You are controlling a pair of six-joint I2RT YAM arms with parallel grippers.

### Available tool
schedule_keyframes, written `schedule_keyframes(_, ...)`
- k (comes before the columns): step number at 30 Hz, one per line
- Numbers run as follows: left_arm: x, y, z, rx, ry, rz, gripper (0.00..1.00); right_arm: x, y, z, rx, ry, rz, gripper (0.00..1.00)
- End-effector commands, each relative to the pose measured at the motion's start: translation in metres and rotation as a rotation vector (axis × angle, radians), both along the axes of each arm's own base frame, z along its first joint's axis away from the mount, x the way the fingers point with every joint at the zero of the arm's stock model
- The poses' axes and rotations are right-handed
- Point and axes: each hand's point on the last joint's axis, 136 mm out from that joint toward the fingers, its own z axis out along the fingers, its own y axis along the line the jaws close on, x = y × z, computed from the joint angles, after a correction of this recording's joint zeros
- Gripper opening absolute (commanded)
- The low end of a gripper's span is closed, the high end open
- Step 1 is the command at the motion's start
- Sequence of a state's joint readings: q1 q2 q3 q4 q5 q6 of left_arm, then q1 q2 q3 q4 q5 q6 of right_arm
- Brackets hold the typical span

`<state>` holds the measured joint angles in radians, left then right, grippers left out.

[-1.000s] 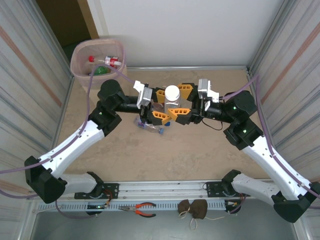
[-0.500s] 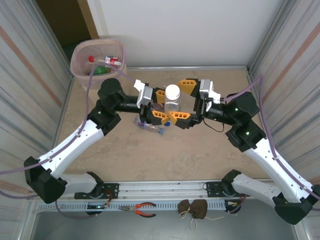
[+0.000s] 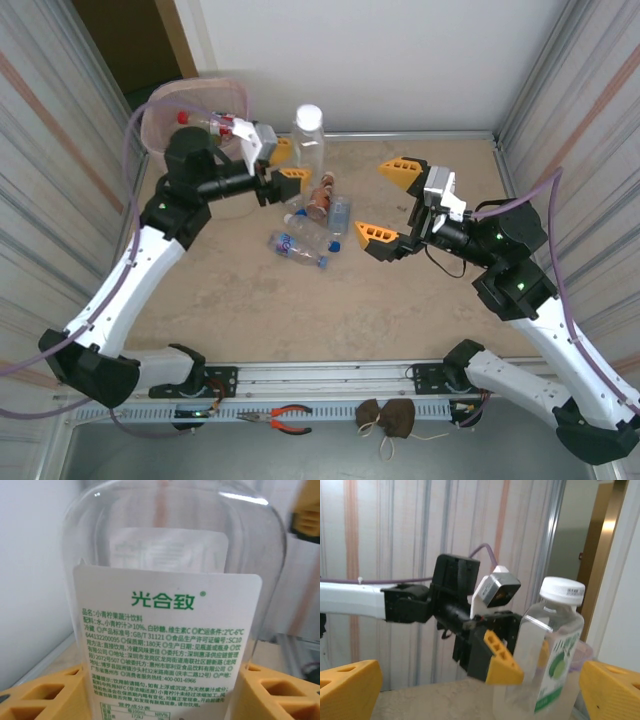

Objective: Put the plastic bottles in the bin

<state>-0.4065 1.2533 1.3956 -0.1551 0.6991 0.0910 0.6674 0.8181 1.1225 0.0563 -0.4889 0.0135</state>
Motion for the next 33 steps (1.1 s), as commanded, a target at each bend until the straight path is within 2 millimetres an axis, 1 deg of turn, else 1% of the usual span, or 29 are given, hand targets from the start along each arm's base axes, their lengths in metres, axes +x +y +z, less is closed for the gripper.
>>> schedule_keyframes(1,0.025,0.047,0.010,0.051,0.040,0.223,0.47,0.001,-0.003,0.002,-0.007,-0.017,-0.030,0.99)
schedule_keyframes(3,0.043,0.071,0.006,0.076,0.092,0.325,0.47,0.003,-0.003,0.001,-0.009,-0.016,-0.032,0.99)
schedule_keyframes(9,0.088,0.138,-0.005,0.149,0.223,0.566,0.47,0.005,-0.001,0.000,-0.016,-0.014,-0.032,0.99)
schedule_keyframes(14,0.121,0.183,-0.027,0.242,0.315,0.719,0.47,0.007,0.001,-0.002,-0.022,-0.008,-0.033,0.99)
schedule_keyframes(17,0.136,0.208,-0.039,0.307,0.348,0.807,0.47,0.007,0.001,-0.003,-0.027,-0.008,-0.034,0.99)
schedule_keyframes(22,0.158,0.245,-0.060,0.358,0.428,0.917,0.47,0.008,0.001,-0.004,-0.032,-0.008,-0.038,0.99)
schedule_keyframes(24,0.165,0.256,-0.068,0.379,0.453,0.949,0.47,0.009,0.002,-0.004,-0.035,-0.008,-0.039,0.99)
schedule_keyframes(26,0.172,0.268,-0.080,0.399,0.493,0.974,0.47,0.009,0.002,-0.005,-0.037,-0.006,-0.039,0.99)
schedule_keyframes(28,0.178,0.278,-0.087,0.417,0.515,1.003,0.47,0.009,0.002,-0.005,-0.039,-0.006,-0.041,0.99)
schedule_keyframes(29,0.182,0.283,-0.092,0.425,0.531,1.013,0.47,0.010,0.002,-0.005,-0.040,-0.006,-0.040,0.99)
schedule_keyframes(33,0.191,0.293,-0.110,0.450,0.583,1.026,0.47,0.011,0.002,-0.005,-0.041,-0.005,-0.043,0.99)
